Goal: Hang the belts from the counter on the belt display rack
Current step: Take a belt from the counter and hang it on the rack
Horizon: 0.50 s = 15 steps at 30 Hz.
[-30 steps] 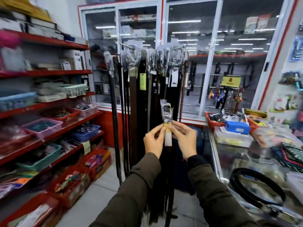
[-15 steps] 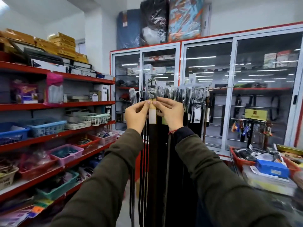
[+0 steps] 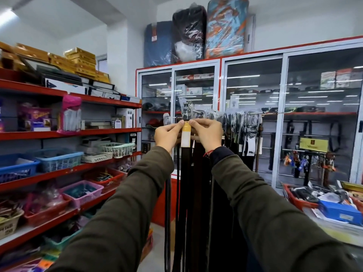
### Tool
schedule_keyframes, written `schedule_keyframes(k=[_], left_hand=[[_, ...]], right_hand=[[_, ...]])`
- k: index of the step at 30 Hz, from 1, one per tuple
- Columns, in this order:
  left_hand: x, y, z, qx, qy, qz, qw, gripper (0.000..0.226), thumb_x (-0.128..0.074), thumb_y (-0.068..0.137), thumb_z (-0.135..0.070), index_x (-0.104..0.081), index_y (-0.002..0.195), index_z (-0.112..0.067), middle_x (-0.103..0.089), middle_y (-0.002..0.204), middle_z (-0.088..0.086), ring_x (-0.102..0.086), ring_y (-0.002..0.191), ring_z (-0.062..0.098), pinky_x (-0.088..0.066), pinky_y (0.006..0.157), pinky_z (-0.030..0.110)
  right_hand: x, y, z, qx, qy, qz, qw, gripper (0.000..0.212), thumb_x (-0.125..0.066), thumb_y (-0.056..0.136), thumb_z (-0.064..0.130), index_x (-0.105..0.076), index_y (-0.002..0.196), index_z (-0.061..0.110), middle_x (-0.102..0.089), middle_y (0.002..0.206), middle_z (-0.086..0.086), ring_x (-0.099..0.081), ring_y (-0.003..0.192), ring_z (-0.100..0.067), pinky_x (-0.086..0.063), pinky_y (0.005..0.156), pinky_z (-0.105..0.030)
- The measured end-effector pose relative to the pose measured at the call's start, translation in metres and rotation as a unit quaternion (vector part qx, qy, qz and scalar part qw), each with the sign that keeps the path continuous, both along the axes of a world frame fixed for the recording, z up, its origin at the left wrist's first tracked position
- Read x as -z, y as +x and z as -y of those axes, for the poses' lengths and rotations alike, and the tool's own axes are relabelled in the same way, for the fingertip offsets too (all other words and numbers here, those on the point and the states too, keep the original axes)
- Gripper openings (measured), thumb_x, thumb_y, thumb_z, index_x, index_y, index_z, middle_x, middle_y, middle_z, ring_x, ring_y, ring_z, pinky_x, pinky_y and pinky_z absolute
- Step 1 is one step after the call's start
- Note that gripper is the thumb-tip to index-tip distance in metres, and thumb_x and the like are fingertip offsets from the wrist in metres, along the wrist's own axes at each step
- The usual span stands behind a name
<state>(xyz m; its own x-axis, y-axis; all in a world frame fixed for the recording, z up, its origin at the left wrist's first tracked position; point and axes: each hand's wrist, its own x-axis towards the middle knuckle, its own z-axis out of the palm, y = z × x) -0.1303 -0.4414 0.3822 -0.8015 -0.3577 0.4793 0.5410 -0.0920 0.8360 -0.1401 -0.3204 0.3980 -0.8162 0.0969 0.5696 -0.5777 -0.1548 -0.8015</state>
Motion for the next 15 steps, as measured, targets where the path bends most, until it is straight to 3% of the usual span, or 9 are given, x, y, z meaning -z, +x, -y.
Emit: schedule_keyframes(k=[2, 4, 8, 11, 13, 15], left_hand=[[0.001, -0.003, 0.0, 0.009, 0.003, 0.003, 1.0, 0.032, -0.072, 0.091, -0.02, -0.073, 0.111, 0.006, -0.074, 0.098, 0.021, -0.071, 0.066, 0.018, -0.056, 0.05, 0.019], [0.003, -0.009, -0.001, 0.014, -0.005, 0.009, 1.0, 0.033, -0.071, 0.092, -0.019, -0.072, 0.112, 0.007, -0.074, 0.101, 0.024, -0.071, 0.067, 0.019, -0.057, 0.05, 0.02], [0.007, -0.025, -0.005, 0.03, -0.016, 0.015, 0.999, 0.032, -0.071, 0.092, -0.018, -0.072, 0.113, 0.006, -0.074, 0.109, 0.027, -0.073, 0.094, 0.035, -0.065, 0.072, 0.036], [0.008, -0.038, -0.011, 0.031, -0.039, 0.036, 0.998, 0.029, -0.065, 0.096, -0.015, -0.071, 0.116, 0.006, -0.072, 0.114, 0.029, -0.07, 0.107, 0.042, -0.059, 0.092, 0.051], [0.012, -0.044, -0.015, 0.022, -0.073, 0.045, 0.996, 0.027, -0.058, 0.099, -0.009, -0.069, 0.12, 0.003, -0.071, 0.118, 0.027, -0.067, 0.113, 0.042, -0.055, 0.099, 0.052], [0.02, -0.045, -0.02, -0.022, -0.15, 0.042, 0.988, 0.029, -0.054, 0.1, -0.01, -0.067, 0.126, -0.004, -0.071, 0.122, 0.021, -0.066, 0.117, 0.036, -0.052, 0.104, 0.047]], right_hand=[[0.003, -0.003, 0.002, 0.007, -0.007, 0.007, 1.0, 0.021, -0.074, 0.085, 0.007, -0.074, 0.102, -0.005, -0.075, 0.094, -0.023, -0.072, 0.073, -0.024, -0.062, 0.054, -0.028], [0.009, -0.009, 0.002, 0.02, -0.017, 0.013, 1.0, 0.019, -0.074, 0.085, 0.007, -0.074, 0.101, -0.004, -0.075, 0.092, -0.022, -0.072, 0.072, -0.023, -0.062, 0.055, -0.028], [0.016, -0.025, 0.0, 0.049, -0.021, 0.02, 0.998, 0.017, -0.075, 0.084, 0.008, -0.075, 0.098, -0.002, -0.076, 0.092, -0.022, -0.076, 0.083, -0.033, -0.064, 0.063, -0.038], [0.017, -0.04, -0.003, 0.095, 0.016, 0.024, 0.995, 0.019, -0.072, 0.086, 0.007, -0.074, 0.103, -0.001, -0.076, 0.099, -0.023, -0.075, 0.09, -0.035, -0.063, 0.074, -0.046], [0.02, -0.047, -0.004, 0.137, 0.086, 0.02, 0.987, 0.021, -0.064, 0.089, 0.003, -0.072, 0.109, 0.002, -0.075, 0.104, -0.021, -0.073, 0.097, -0.032, -0.06, 0.086, -0.048], [0.028, -0.047, -0.006, 0.163, 0.158, 0.007, 0.974, 0.027, -0.056, 0.092, 0.003, -0.07, 0.115, 0.003, -0.074, 0.11, -0.016, -0.07, 0.104, -0.028, -0.055, 0.097, -0.04]])
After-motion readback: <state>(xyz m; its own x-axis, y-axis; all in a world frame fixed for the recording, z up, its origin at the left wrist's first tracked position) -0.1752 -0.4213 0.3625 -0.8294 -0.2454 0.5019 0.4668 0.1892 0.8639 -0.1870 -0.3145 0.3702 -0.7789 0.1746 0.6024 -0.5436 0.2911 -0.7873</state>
